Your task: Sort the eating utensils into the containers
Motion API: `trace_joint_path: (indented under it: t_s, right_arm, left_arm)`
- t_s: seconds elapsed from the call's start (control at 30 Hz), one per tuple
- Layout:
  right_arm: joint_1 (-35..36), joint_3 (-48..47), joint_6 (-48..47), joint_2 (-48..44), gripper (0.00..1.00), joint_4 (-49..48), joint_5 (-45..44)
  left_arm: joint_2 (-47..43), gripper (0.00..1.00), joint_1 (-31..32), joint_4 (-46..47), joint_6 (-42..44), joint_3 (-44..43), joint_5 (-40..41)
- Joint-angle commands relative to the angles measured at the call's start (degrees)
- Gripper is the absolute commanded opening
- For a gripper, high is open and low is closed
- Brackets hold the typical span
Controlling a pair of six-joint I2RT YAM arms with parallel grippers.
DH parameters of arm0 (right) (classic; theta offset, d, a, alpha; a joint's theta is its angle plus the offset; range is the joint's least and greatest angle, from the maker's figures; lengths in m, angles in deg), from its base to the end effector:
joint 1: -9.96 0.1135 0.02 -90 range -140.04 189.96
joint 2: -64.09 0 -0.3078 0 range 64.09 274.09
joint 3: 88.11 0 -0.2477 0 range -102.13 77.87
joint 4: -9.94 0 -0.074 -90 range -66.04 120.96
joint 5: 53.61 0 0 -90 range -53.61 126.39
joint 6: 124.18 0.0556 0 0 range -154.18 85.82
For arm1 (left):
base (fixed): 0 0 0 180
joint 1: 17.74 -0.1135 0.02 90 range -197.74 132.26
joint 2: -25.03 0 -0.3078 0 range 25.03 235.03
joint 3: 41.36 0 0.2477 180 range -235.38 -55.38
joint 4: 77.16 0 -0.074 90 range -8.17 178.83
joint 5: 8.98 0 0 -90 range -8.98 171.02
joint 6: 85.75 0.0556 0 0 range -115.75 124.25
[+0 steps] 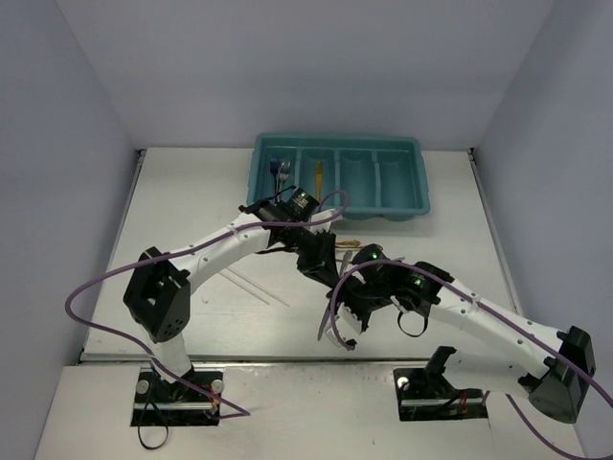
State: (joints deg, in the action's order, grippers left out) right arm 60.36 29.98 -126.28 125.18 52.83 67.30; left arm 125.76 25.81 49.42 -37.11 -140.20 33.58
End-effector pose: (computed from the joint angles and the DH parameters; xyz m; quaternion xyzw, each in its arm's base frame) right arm 0.1114 0.1794 0.3049 -0.8688 0.1806 0.0882 0.4525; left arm 0.2533 -0.2973 0.3160 -0.1366 -0.8714 0.4675 0.0578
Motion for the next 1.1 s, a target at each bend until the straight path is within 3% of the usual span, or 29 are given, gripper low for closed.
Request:
trace_joint_path:
  t_s: [0.0, 0.1, 0.23, 0.27, 0.3, 0.33, 0.37, 0.4, 0.43, 0.7, 0.9, 0.93, 1.07]
  right_arm:
    - [0.22, -2.56, -3.29, 1.20, 0.23, -1.08, -2.12]
    - [0.31, -2.39, -4.13, 1.32, 0.01, -1.10, -2.94]
    - [0.22, -2.77, -3.77, 1.07, 0.00, -1.45, -3.11]
    - [0.22, -2.88, -3.71, 0.77, 0.00, -1.45, -2.99]
    - [0.34, -3.07, -3.65, 0.46, 0.00, -1.45, -2.92]
    - [0.52, -3.28, -3.59, 0.15, 0.00, -1.45, -2.88]
    - [0.85, -3.41, -3.46, -0.12, 0.00, -1.45, -2.95]
    - [1.40, -3.81, -2.90, -0.34, 0.00, -1.45, -3.12]
    - [1.91, -4.25, -2.24, -0.50, 0.00, -1.42, -3.28]
    - [4.79, -6.82, 6.98, -0.75, 0.00, -1.41, -3.27]
    - [2.32, -12.94, 28.33, 3.82, 0.00, -2.72, 0.68]
    - [2.07, -13.19, 29.17, 4.04, 0.00, -2.86, 1.80]
    - [-9.20, -19.71, 53.37, 11.67, 0.00, -12.23, 8.05]
  left_arm:
    - [-1.91, 0.00, 0.51, 2.14, -0.45, -1.19, -2.64]
    - [-2.37, 0.00, 0.57, 2.14, -0.21, -0.87, -2.58]
    - [-2.76, 0.02, 0.56, 2.14, 0.37, -0.92, -2.25]
    - [-2.88, 0.12, 0.50, 2.14, 0.89, -1.09, -2.02]
    - [-3.15, 0.30, 0.28, 2.10, 1.30, -1.26, -1.44]
    - [-3.48, 0.50, 0.00, 2.04, 1.69, -1.43, -0.71]
    - [-3.95, 0.79, -0.40, 1.90, 2.16, -1.69, 0.29]
    - [-4.31, 0.91, -1.07, 1.88, 2.57, -2.23, 1.14]
    - [-4.63, 0.96, -1.84, 1.68, 3.15, -2.94, 1.92]
    - [-9.58, 0.96, -13.04, 0.07, 9.29, -8.87, 9.68]
    - [-16.07, 0.96, -31.42, 0.42, 9.91, -8.50, 19.50]
    - [-16.95, 0.96, -32.12, 0.47, 9.44, -7.90, 20.12]
    - [-21.82, 0.96, -46.89, 3.91, 6.05, -2.98, 22.85]
